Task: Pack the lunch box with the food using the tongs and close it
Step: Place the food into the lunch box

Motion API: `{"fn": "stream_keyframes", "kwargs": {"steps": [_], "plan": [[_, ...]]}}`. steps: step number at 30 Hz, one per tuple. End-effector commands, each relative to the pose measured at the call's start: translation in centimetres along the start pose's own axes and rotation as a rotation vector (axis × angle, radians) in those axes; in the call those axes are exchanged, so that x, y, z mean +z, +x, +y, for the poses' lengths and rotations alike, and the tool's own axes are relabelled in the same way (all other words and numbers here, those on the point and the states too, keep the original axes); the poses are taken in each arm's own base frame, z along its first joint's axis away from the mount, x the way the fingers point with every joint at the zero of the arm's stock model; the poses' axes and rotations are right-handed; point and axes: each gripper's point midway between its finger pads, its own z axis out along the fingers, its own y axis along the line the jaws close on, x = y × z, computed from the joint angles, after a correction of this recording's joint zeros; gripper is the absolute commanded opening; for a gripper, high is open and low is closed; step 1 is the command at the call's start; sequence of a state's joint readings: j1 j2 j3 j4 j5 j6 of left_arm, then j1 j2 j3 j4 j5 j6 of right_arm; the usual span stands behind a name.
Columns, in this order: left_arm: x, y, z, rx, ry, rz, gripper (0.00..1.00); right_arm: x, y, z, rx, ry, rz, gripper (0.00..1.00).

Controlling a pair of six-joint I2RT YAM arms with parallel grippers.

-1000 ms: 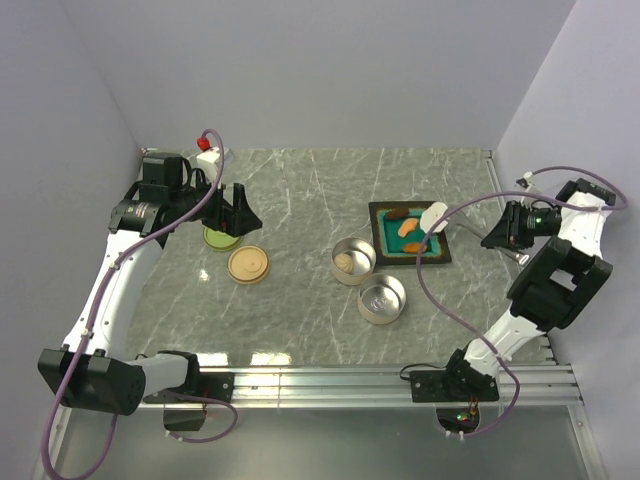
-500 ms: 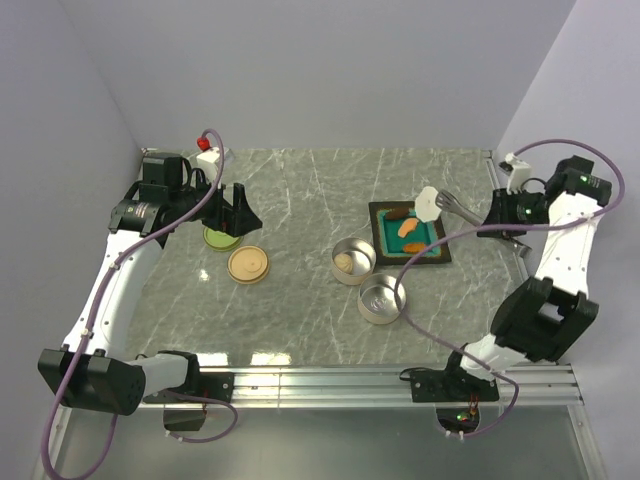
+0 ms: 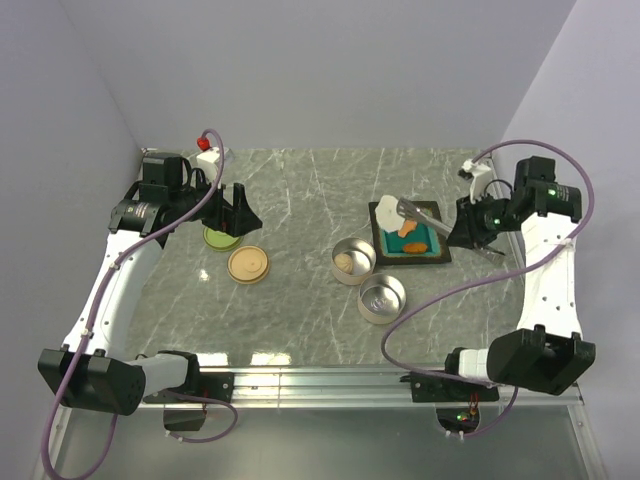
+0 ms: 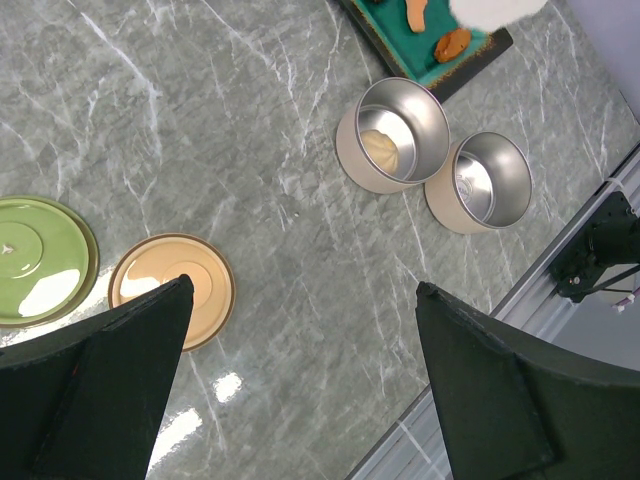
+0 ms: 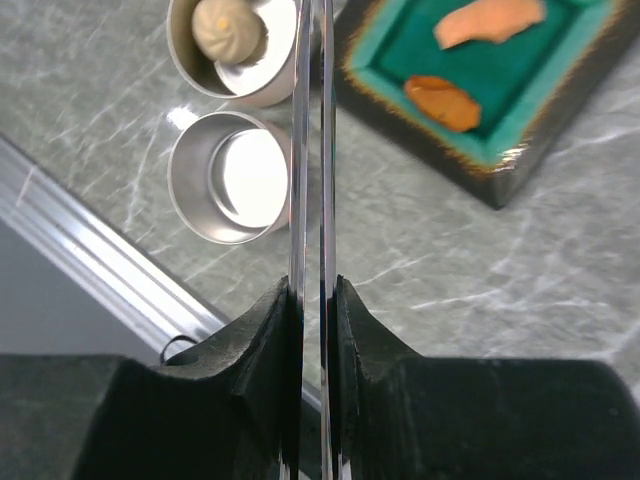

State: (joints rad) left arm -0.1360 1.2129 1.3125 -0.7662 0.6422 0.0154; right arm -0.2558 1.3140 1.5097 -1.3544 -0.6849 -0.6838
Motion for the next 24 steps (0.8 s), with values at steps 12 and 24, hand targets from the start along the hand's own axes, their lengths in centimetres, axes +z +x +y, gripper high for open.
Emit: {"fn": "stream_keyframes", "kwargs": {"steps": [12,24], "plan": [[-0.6,-1.0,-0.5,0.049,0.014,-0.044,1.00,2.6,4.3,5.4,0.025,-0.091,0.115,0.00],[-0.4,-0.7,-0.3,0.049,0.011,-0.039,0.99,4.7,2.8,5.8,0.015,-0.008,0.087,0.00]]}}
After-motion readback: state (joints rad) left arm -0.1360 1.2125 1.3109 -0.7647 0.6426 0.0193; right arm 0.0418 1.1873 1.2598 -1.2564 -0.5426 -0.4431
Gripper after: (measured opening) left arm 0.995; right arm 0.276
